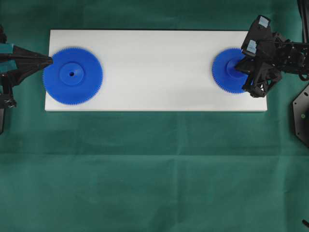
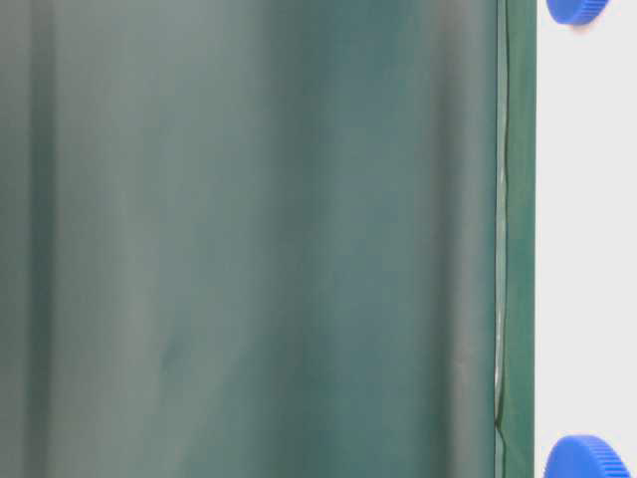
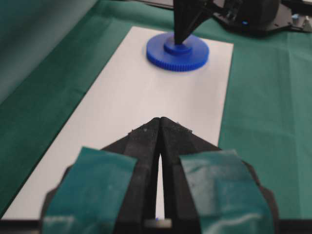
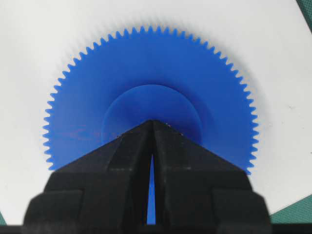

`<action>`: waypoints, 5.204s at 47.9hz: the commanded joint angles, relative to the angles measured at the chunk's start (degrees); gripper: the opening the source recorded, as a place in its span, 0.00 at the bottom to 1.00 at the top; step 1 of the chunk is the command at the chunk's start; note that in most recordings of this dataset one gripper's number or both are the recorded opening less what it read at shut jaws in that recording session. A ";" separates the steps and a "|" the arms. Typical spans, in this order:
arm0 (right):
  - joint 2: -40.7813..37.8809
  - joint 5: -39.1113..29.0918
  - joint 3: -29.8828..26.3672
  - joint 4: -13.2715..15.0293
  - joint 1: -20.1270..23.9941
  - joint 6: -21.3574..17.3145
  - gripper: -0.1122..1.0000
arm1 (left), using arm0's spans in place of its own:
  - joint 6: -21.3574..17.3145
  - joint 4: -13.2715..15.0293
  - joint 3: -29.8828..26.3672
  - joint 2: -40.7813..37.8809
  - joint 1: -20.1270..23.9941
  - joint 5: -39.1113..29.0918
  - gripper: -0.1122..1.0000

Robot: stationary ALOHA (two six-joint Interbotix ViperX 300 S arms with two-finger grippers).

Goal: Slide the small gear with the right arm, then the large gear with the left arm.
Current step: 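Press the right gripper tip into the small gear's hub, then slide the small gear left with the right gripper until it meshes with the large gear, then slide the small gear back right to its start position with the right gripper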

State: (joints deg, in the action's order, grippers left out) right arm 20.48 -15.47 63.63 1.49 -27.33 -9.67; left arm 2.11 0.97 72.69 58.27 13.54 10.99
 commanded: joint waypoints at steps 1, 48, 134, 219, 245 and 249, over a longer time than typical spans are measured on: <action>0.26 0.18 -0.62 0.09 -0.09 0.09 0.55 | -0.09 0.09 -0.53 -0.26 0.18 0.35 0.10; -7.56 4.48 -4.92 -0.09 1.76 0.09 0.55 | -0.09 0.09 0.26 -0.26 0.18 0.26 0.10; -45.09 3.25 -52.12 11.25 17.40 1.05 0.55 | -0.09 0.09 2.29 -0.26 0.18 0.35 0.10; -13.54 -0.97 -0.70 13.62 6.33 -26.19 0.55 | 2.46 0.09 3.69 2.81 0.18 0.26 0.10; 4.48 -6.50 8.26 15.38 5.80 -33.40 0.55 | 3.16 0.09 3.60 2.64 0.18 0.35 0.10; 4.39 -6.50 8.35 15.47 5.80 -33.40 0.55 | 3.52 0.09 3.60 2.55 0.18 0.35 0.10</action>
State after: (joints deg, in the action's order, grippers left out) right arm 25.66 -19.51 69.61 16.88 -21.18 -42.71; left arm 5.19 0.97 77.08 61.44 13.54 10.99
